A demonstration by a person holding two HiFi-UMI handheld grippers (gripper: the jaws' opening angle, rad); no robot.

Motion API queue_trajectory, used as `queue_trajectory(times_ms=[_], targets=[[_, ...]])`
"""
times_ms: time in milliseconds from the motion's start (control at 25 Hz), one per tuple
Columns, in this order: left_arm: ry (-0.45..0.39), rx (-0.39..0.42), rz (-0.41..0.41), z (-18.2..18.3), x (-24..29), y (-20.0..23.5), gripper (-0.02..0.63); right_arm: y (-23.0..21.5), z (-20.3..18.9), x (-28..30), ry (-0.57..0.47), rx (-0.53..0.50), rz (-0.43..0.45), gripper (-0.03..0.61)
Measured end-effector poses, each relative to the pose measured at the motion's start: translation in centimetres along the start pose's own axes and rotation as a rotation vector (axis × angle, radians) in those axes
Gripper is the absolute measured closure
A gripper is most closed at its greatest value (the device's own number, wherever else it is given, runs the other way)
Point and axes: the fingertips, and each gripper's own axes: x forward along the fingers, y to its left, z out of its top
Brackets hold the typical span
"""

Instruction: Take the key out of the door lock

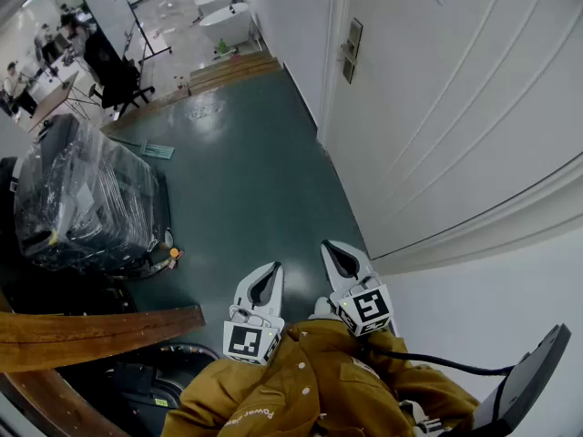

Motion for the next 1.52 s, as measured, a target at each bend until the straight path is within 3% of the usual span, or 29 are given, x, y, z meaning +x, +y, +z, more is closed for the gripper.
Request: queue_trajectory(times_ms=[320,480,560,800,960,1120,1240,1400,1520], targets=[[0.009,-0.022,0.005,-0.4,0.0,-0.6,0.614,-0.1,-0.2,-0.9,0.015,-0.007,-0.002,0.574],[0.018,-0.033,-0.005,-0.7,0.6,-0.9,0.614,-0.8,-0.2,-1.0,0.003,0.049,0.011,0.572],[0.021,-0.037,-0.001,-0.8,1.1,-0.8,0.614,-1.2,-0.3,-1.1,0.003,0.059,0.016,0.532],[0.026,-0.051,0.03,-0.7,3.9,-0.2,0.614,-4.8,-0.6,-1.7,0.035,0.002,-0.011,0.572],[0.06,-0.099,0.055,-2.7,6.3,0.9,0.614,-7.8,-1.9,0.2,0.061,-0.022,-0.055,0.572],[0.094,-0.153,0.065,-4.3,10.2,4.8,0.614,-10.2,-2.5,5.9,0.106,-0.025,-0.033,0.572],[0.072,-0.167,0.083,-3.6,14.9,10.5,0.614,-13.1,-1.8,12.8,0.118,-0.041,-0.037,0.572],[0.046,-0.178,0.067,-1.1,21.9,20.9,0.614,-17.2,1.0,23.9,0.092,-0.052,-0.101,0.572],[0.016,-0.123,0.018,2.8,26.4,27.6,0.614,-19.1,5.0,31.4,0.045,-0.062,-0.137,0.572]])
